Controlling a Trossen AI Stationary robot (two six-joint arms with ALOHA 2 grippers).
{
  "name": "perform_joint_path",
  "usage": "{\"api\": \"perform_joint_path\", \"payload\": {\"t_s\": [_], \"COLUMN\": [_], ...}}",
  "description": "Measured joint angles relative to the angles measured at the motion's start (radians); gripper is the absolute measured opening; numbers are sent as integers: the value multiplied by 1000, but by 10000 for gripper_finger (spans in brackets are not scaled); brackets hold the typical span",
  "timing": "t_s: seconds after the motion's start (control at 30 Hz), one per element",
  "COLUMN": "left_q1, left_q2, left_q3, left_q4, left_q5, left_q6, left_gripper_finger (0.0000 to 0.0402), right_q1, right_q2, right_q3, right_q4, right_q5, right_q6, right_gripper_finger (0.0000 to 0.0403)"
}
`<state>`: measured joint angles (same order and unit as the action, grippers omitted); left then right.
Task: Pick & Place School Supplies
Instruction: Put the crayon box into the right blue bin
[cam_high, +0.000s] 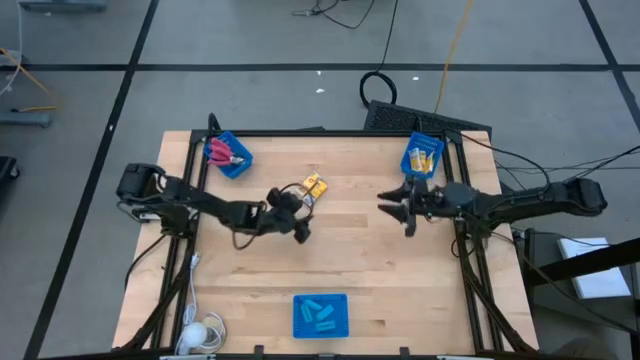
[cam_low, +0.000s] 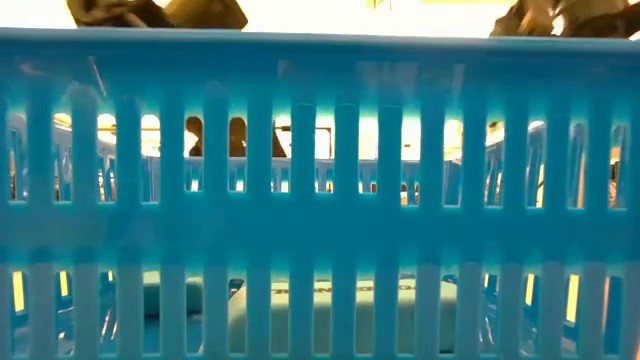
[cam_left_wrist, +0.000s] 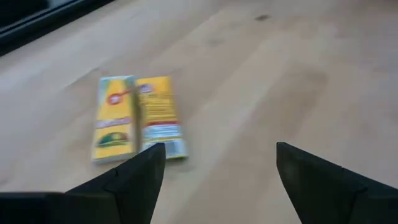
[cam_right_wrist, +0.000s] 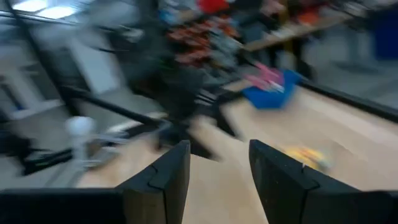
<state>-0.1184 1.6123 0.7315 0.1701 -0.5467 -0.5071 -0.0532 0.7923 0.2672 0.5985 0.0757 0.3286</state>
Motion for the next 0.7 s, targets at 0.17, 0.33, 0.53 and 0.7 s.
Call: {"api": "perform_joint_path", "payload": {"t_s": [0.17, 0.33, 0.53, 0.7], "left_q1": [99, 179, 204, 206], "left_q2": [45, 53, 83, 161], "left_q3": [64, 77, 77, 76], "left_q4": [-93, -93, -85, -56], "left_q5": [19, 105, 173, 148], "left_q6": [10, 6, 11, 38], "left_gripper_finger": [304, 296, 296, 290], "right_q1": [136, 192, 193, 192], "right_q2": [6, 9, 21, 45], "right_q3": [0, 0, 0, 0], "right_q4": [137, 154, 153, 163], "right_q5": [3, 13, 89, 86], "right_q6": [-75, -144, -151, -150], "right_gripper_finger": [155, 155, 152, 150]}}
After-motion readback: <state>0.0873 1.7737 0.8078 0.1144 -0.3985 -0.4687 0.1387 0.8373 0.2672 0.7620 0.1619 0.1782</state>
